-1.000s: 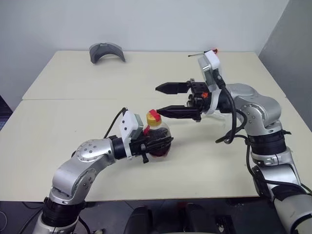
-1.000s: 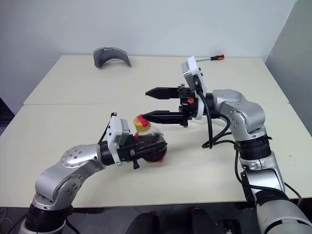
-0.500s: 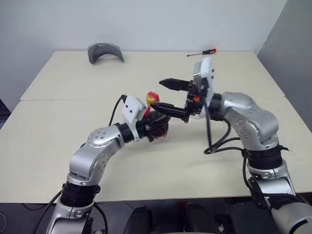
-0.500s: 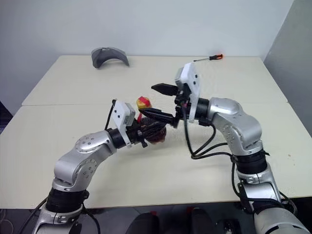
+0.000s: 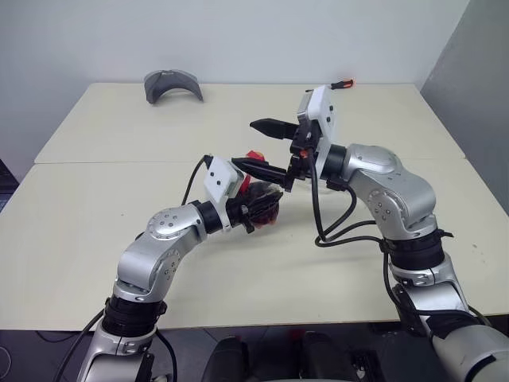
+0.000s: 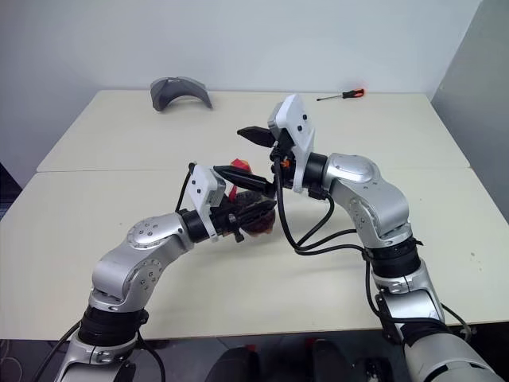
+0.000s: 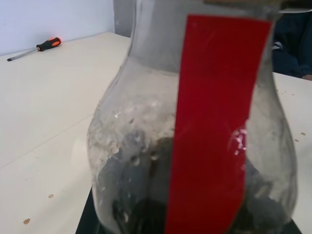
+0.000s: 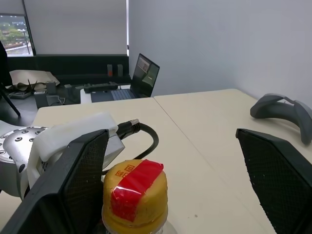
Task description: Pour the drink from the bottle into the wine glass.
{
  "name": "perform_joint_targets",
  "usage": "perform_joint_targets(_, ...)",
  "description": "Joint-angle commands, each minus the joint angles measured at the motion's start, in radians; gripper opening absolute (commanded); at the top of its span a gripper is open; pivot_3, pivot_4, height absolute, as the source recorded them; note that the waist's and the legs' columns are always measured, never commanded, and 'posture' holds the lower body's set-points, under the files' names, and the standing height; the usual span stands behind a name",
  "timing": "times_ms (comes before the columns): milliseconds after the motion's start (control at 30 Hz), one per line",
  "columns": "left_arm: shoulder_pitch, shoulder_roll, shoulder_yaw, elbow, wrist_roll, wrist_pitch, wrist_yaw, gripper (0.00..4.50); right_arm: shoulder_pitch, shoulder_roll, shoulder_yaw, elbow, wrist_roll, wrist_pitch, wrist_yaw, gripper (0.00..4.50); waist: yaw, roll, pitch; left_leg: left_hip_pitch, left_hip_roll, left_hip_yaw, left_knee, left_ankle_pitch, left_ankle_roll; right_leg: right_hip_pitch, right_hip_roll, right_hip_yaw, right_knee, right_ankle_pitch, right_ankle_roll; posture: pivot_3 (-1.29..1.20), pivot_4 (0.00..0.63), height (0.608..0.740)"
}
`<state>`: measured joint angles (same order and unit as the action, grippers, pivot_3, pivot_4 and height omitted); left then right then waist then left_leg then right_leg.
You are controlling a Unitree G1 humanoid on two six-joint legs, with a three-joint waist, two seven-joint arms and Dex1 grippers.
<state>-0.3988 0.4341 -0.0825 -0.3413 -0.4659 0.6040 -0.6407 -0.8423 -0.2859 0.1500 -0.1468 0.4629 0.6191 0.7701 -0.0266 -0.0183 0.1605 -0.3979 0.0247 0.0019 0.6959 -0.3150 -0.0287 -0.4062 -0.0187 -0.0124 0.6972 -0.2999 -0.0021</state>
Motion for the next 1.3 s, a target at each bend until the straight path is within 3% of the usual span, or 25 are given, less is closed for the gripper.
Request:
perform_joint_targets(33, -0.035, 0.000, 0.031, -0.031, -0.012, -0.009, 0.004, 1.65, -0.008, -0.031, -0.016, 0.004, -0.017, -0.033, 0.018, 4.45, 0.000, 0.000, 0.000, 0.000, 0.000, 0.000, 0.000, 0.000, 0.000, 0.000, 0.000, 0.000, 0.000, 0.000, 0.000, 0.00, 0.150, 0.740)
perform_joint_targets(700, -0.060, 0.020, 0.051, 0.030, -0.006, -0.045, -0.042, 1.65, 0.036, -0.220, -0.084, 0.064, -0.002, -0.080, 0.121, 4.45, 0.001, 0.000, 0.000, 0.000, 0.000, 0.000, 0.000, -0.001, 0.002, 0.000, 0.000, 0.000, 0.000, 0.000, 0.000, 0.00, 0.150, 0.740)
perform_joint_targets(1100, -0.066, 0.001, 0.036, 0.053, 0.005, -0.072, -0.056, 1.65, -0.052, -0.038, -0.065, 0.029, 0.083, -0.001, 0.057, 4.45, 0.000, 0.000, 0.000, 0.000, 0.000, 0.000, 0.000, -0.001, 0.001, 0.000, 0.000, 0.000, 0.000, 0.000, 0.000, 0.00, 0.150, 0.740)
perform_joint_targets(1300, -0.070, -0.007, 0.033, 0.045, 0.006, -0.069, -0.049, 1.65, -0.065, -0.017, -0.059, 0.067, 0.057, -0.026, 0.060, 4.45, 0.001, 0.000, 0.000, 0.000, 0.000, 0.000, 0.000, 0.000, 0.000, 0.000, 0.000, 0.000, 0.000, 0.000, 0.000, 0.00, 0.150, 0.740)
